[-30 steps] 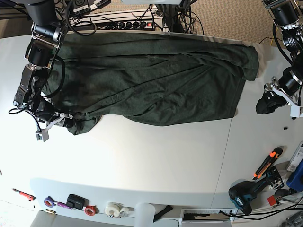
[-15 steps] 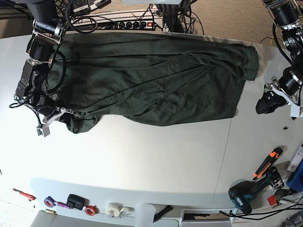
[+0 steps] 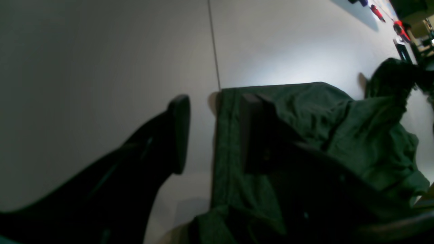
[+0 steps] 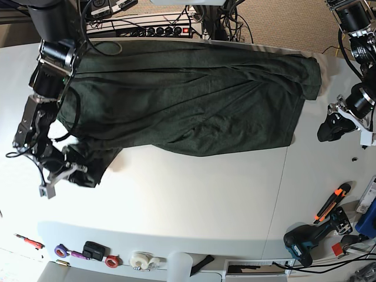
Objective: Layout the t-shirt on the table in an organized manner, then fold the t-shirt properly
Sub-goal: 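Drag the pinched hem outward with the right gripper to spread it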
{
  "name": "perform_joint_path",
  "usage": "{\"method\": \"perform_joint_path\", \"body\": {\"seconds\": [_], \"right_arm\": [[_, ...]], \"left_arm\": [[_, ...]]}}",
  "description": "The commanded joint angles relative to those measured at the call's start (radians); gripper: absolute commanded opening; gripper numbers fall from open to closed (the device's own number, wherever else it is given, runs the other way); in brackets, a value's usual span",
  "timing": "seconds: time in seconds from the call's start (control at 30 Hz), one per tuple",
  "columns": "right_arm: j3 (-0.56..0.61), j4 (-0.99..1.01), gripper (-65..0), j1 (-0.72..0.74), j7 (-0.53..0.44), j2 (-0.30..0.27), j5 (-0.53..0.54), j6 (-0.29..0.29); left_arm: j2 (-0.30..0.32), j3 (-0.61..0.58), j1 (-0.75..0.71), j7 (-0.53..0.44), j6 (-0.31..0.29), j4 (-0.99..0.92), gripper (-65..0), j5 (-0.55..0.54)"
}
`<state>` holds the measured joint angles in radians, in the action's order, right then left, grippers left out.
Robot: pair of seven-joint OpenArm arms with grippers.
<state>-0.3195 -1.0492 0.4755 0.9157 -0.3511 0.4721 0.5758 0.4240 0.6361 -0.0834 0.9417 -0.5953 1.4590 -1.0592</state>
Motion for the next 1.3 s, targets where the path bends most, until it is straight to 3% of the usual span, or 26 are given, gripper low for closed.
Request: {"method": "perform_joint_path", "body": {"seconds": [0.0, 0.23, 0.57, 0.8, 0.93, 1.13, 1.27], "right_arm": [[-0.002, -0.019, -65.0, 0.04, -0.025, -0.011, 0.029, 0.014], [-0.002, -0.019, -65.0, 0.093, -0.033, 0.051, 0.12, 0.119], [-0.002, -0.019, -65.0, 0.15, -0.128, 0.175, 0.122, 0.122], [-0.002, -0.019, -65.0, 0.17, -0.122, 0.202, 0.108, 0.122], [-0.003, -0.019, -35.0, 0.169, -0.067, 0.199, 0.059, 0.122], [-0.039, -0.019, -33.4, 0.167, -0.021, 0.162, 0.069, 0.122], [-0.184, -0.026, -33.4, 0.155, 0.152, 0.158, 0.212, 0.122]], "left_arm": [[0.019, 0.007, 0.012, -0.018, -0.004, 0.014, -40.7, -0.026], [0.019, 0.007, 0.012, -0.018, -0.004, 0.014, -40.7, -0.026], [0.019, 0.007, 0.011, -0.018, -0.004, 0.014, -40.7, -0.025], [0.019, 0.007, 0.011, -0.016, -0.004, 0.014, -40.7, -0.026], [0.019, 0.007, 0.012, -0.015, -0.004, 0.014, -40.7, -0.026], [0.019, 0.007, 0.011, -0.015, -0.004, 0.014, -40.7, -0.026], [0.019, 0.007, 0.012, -0.015, -0.005, 0.014, -40.7, -0.026]]}}
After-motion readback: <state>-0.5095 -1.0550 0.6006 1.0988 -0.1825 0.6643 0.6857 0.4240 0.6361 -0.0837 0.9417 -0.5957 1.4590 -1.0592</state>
